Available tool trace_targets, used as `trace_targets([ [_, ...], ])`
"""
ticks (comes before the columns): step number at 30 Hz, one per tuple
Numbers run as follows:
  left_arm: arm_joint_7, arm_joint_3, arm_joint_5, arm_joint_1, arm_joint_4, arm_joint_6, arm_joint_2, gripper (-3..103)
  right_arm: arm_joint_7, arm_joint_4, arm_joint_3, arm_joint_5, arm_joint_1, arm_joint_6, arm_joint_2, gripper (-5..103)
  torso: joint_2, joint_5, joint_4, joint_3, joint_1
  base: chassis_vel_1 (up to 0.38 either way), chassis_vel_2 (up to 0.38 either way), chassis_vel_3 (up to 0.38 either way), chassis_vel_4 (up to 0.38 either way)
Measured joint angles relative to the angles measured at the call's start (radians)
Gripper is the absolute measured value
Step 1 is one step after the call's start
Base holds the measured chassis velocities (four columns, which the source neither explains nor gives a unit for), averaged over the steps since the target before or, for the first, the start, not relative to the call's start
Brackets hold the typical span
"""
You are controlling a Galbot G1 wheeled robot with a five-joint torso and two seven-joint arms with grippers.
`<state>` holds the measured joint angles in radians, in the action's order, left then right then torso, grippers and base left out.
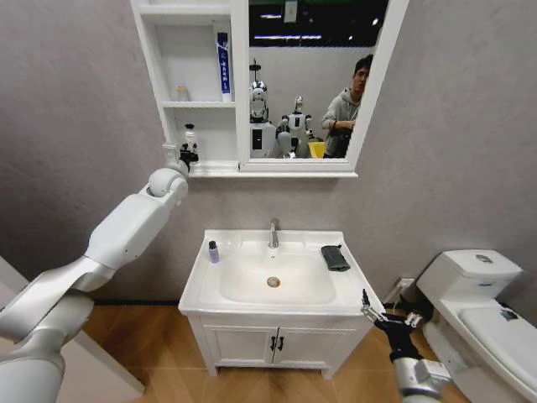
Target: Move facial cleanser and shampoo from washbasin to cabinet, then wipe washbasin with towel.
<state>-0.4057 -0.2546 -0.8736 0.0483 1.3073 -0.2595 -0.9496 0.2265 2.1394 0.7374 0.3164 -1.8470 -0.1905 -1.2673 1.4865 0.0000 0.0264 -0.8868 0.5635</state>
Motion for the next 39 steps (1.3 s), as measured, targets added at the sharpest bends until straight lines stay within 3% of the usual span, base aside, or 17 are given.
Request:
trace_targets([
  [4, 0.000, 0.002, 0.000, -0.005, 0.005, -0.002, 0.003, 41, 0.002, 0.002, -0.001, 0.000, -0.001, 0.000, -0.001, 100, 0.000, 0.0000, 0.0000, 0.000, 0.000, 0.000, 0.000, 0.000, 0.000],
  [9, 0.000, 0.007, -0.003, -0.015, 0.016, -0.005, 0.008, 62, 0.002, 0.003, -0.001, 0.000, -0.002, 0.000, -0.008, 100, 0.000, 0.0000, 0.0000, 0.000, 0.000, 0.000, 0.000, 0.000, 0.000],
  [10, 0.000, 0.007, -0.003, -0.015, 0.016, -0.005, 0.008, 62, 0.002, 0.003, -0.001, 0.000, -0.002, 0.000, -0.008, 100, 0.000, 0.0000, 0.0000, 0.000, 0.000, 0.000, 0.000, 0.000, 0.000],
  [11, -0.001, 0.009, -0.004, -0.019, 0.031, -0.006, 0.015, 74, 0.002, 0.004, -0.002, -0.001, -0.004, 0.000, -0.013, 100, 0.000, -0.0001, 0.0001, 0.000, 0.000, 0.000, 0.000, 0.000, 0.000],
  [13, -0.003, 0.010, -0.005, -0.023, 0.046, -0.007, 0.024, 79, 0.002, 0.004, -0.003, -0.003, -0.005, -0.001, -0.015, 100, 0.000, 0.0000, 0.0002, 0.000, 0.000, 0.000, 0.000, 0.000, 0.000],
  [16, -0.010, 0.013, -0.008, -0.039, 0.089, -0.010, 0.049, 84, 0.002, 0.004, -0.005, -0.006, -0.005, -0.002, -0.017, 100, 0.000, 0.0001, 0.0000, 0.000, 0.000, 0.000, 0.000, 0.000, 0.000],
  [19, -0.036, 0.030, -0.040, -0.096, 0.192, -0.024, 0.110, 98, 0.003, 0.005, -0.006, -0.007, -0.005, -0.002, -0.016, 100, 0.000, 0.0000, -0.0002, 0.000, 0.000, 0.000, 0.000, 0.000, 0.000],
  [27, -0.092, 0.113, -0.142, -0.252, 0.428, -0.059, 0.242, 100, 0.006, 0.013, -0.006, -0.006, -0.004, -0.001, -0.010, 100, 0.000, -0.0003, -0.0001, 0.000, 0.000, 0.000, 0.000, 0.000, 0.000],
  [30, -0.062, 0.237, -0.159, -0.434, 0.575, -0.061, 0.330, 100, 0.007, 0.019, -0.004, -0.007, -0.010, 0.000, -0.009, 100, 0.000, -0.0002, 0.0000, 0.000, 0.000, 0.000, 0.000, 0.000, 0.000],
  [31, -0.062, 0.237, -0.159, -0.434, 0.575, -0.061, 0.330, 100, 0.007, 0.019, -0.004, -0.007, -0.010, 0.000, -0.009, 100, 0.000, -0.0002, 0.0000, 0.000, 0.000, 0.000, 0.000, 0.000, 0.000],
  [33, -0.026, 0.327, -0.144, -0.583, 0.634, -0.045, 0.381, 100, 0.007, 0.023, -0.005, -0.009, -0.014, 0.000, -0.010, 100, 0.000, 0.0000, 0.0000, 0.000, 0.000, 0.000, 0.000, 0.000, 0.000],
  [34, -0.026, 0.327, -0.144, -0.583, 0.634, -0.045, 0.381, 100, 0.007, 0.023, -0.005, -0.009, -0.014, 0.000, -0.010, 100, 0.000, 0.0000, 0.0000, 0.000, 0.000, 0.000, 0.000, 0.000, 0.000],
  [38, 0.007, 0.510, -0.076, -0.897, 0.713, 0.004, 0.429, 100, 0.007, 0.028, -0.009, -0.019, -0.019, 0.001, -0.010, 100, 0.000, 0.0002, -0.0004, 0.000, 0.000, 0.000, 0.000, 0.000, 0.000],
  [39, 0.007, 0.510, -0.076, -0.897, 0.713, 0.004, 0.429, 100, 0.007, 0.028, -0.009, -0.019, -0.019, 0.001, -0.010, 100, 0.000, 0.0002, -0.0004, 0.000, 0.000, 0.000, 0.000, 0.000, 0.000],
])
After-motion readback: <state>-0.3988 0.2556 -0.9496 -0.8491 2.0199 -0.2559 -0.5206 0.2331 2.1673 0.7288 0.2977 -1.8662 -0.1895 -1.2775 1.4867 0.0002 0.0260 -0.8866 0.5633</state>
